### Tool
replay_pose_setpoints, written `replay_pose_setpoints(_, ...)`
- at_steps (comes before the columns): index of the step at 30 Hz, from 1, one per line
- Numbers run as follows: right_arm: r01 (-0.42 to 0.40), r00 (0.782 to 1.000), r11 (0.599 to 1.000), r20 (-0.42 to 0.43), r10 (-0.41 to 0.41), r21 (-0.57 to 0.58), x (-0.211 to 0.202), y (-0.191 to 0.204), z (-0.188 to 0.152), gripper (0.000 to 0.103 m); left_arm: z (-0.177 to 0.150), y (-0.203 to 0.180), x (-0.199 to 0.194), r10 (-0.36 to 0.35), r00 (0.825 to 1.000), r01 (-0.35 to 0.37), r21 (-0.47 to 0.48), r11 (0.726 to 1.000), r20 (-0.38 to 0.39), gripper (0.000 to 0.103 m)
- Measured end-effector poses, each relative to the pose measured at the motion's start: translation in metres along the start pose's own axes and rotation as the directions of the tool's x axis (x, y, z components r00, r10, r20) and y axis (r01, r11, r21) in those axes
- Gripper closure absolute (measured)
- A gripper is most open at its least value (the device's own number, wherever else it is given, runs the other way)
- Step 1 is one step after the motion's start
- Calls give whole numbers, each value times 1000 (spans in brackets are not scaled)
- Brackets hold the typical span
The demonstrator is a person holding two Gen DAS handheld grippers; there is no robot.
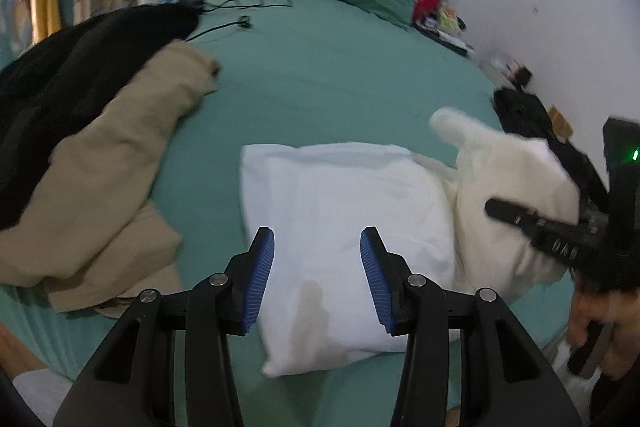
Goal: Fold large clothes
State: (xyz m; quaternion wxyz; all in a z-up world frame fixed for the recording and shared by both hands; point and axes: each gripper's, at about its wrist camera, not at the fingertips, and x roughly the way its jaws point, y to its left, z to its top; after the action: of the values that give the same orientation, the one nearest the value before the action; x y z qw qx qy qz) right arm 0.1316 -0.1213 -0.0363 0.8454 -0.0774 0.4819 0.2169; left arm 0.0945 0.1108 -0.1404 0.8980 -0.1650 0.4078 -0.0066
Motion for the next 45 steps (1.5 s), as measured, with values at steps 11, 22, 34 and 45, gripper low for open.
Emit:
replay_pose_setpoints(11, -169, 980, 978, -128, 154, -122, 43, 93, -4, 34, -7, 62, -15, -5, 1000, 8, -157, 988, 15, 55)
replay_pose_setpoints(22, -349, 932, 895, -4, 362, -277, -19, 121, -8, 24, 3, 69, -34, 45, 998, -39, -154, 987, 37, 55)
replay_pose_setpoints(34, -157, 982, 985, 116, 148, 72, -28, -8, -24, 24, 7, -1, 14, -140, 988, 138, -37, 990, -71, 55)
replay_pose_setpoints(45, -107, 994, 971, 17, 105, 215, 13, -60, -59, 24, -17, -3, 55, -26, 985, 30, 19, 999, -172, 93)
